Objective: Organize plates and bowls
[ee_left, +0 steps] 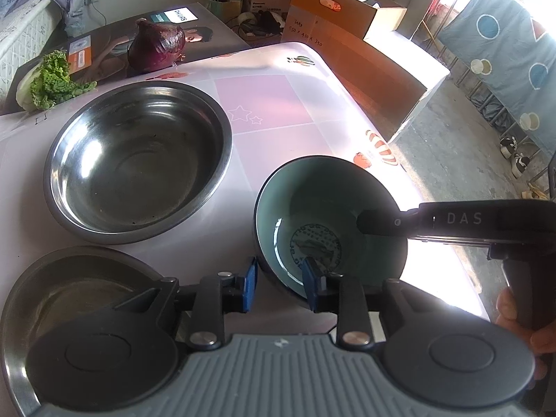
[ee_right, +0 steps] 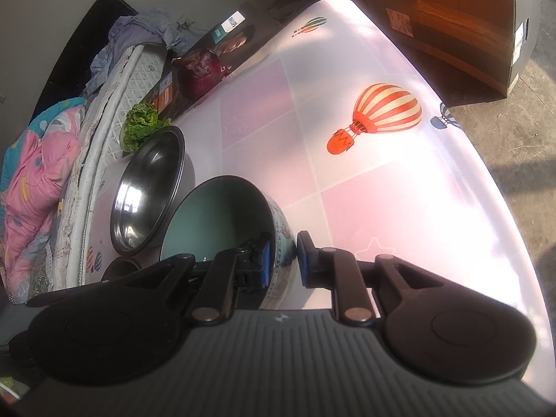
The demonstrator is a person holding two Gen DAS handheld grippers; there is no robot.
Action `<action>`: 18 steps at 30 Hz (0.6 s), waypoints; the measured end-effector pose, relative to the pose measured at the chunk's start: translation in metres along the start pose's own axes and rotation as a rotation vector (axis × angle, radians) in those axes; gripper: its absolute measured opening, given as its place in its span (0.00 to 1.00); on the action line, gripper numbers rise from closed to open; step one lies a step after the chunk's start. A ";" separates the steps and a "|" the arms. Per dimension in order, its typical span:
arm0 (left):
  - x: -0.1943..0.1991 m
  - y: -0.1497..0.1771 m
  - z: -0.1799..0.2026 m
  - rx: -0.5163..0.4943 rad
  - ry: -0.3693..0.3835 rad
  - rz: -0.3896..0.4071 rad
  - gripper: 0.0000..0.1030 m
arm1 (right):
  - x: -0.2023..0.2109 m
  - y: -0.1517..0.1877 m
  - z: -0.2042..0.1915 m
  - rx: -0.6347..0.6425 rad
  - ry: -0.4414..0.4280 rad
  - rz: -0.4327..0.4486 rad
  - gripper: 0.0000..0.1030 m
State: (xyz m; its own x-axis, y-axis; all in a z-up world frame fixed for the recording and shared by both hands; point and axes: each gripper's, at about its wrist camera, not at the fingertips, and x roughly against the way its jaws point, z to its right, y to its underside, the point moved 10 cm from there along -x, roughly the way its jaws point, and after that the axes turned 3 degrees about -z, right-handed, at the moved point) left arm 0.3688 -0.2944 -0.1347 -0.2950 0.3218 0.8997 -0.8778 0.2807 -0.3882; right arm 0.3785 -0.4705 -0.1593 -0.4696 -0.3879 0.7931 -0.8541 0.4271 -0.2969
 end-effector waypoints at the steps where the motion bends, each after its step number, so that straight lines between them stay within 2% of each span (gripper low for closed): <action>1: -0.002 0.000 -0.001 0.008 0.005 -0.006 0.27 | -0.001 0.000 0.001 -0.003 -0.002 -0.002 0.16; 18: -0.023 0.002 0.000 0.051 0.018 -0.046 0.27 | -0.019 0.004 0.002 -0.023 -0.022 -0.026 0.18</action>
State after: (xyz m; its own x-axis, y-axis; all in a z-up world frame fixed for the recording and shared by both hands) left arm 0.3736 -0.3010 -0.1559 -0.2474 0.3258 0.9125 -0.9086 0.2491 -0.3353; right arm 0.3843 -0.4627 -0.1766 -0.4524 -0.4170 0.7883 -0.8607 0.4355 -0.2636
